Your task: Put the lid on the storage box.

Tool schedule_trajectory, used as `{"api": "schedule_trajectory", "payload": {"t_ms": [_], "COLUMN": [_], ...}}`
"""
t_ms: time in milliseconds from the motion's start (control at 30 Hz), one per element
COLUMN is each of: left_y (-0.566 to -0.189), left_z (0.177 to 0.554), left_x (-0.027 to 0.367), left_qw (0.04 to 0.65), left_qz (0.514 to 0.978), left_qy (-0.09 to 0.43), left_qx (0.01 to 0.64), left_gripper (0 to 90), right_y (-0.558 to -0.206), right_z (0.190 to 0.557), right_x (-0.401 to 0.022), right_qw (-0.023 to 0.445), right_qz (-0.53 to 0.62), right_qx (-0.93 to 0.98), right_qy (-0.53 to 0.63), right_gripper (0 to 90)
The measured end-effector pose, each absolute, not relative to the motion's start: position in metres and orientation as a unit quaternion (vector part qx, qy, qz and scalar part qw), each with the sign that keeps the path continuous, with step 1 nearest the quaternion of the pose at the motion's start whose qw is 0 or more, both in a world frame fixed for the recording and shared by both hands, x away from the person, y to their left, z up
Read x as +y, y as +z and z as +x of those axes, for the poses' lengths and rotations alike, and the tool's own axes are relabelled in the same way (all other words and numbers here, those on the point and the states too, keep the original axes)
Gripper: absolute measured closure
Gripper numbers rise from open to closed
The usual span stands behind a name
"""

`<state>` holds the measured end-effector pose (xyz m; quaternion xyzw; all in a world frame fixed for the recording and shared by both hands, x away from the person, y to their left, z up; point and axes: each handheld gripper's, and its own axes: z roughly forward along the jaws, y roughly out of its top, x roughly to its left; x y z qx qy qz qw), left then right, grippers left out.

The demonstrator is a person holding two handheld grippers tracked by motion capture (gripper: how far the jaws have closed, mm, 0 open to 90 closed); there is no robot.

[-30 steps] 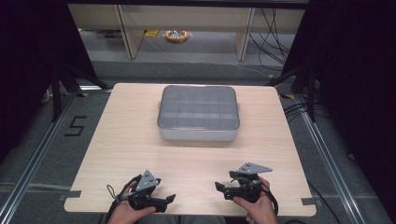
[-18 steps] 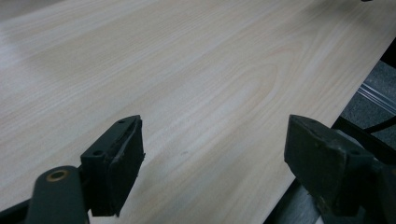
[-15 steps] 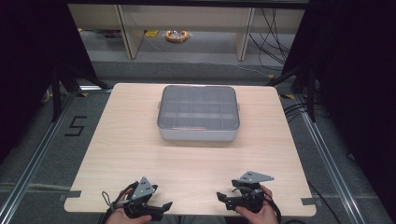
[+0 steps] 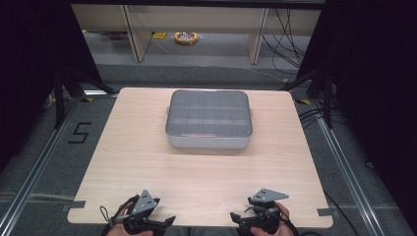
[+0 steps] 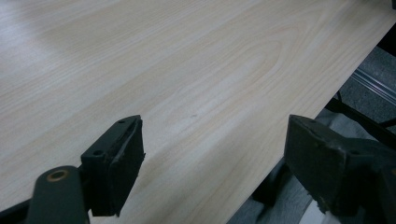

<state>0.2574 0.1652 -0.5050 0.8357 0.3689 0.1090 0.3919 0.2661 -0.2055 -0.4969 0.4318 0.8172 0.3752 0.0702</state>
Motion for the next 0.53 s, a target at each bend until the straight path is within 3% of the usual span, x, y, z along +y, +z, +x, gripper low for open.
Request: {"api": "schedule_trajectory", "payload": {"t_ms": [233,533], "left_y": [-0.5048,-0.5033], "left_z": [0.254,0.256], "left_x": [0.1734,0.1746], "left_qw": [0.4,0.392], "left_qz": [0.822,0.833], "left_qy": [0.102,0.109], "left_qx": [0.392,0.374], "left_gripper": [19.6,19.5], "right_y": [-0.4978,-0.4981], "right_z": [0.2613,0.2621], "right_x": [-0.2062,-0.2062], "right_qw": [0.074,0.081], "right_qz": [0.427,0.426], "right_qx": [0.82,0.823], "right_qy": [0.373,0.368], "right_gripper": [16.3,16.3]}}
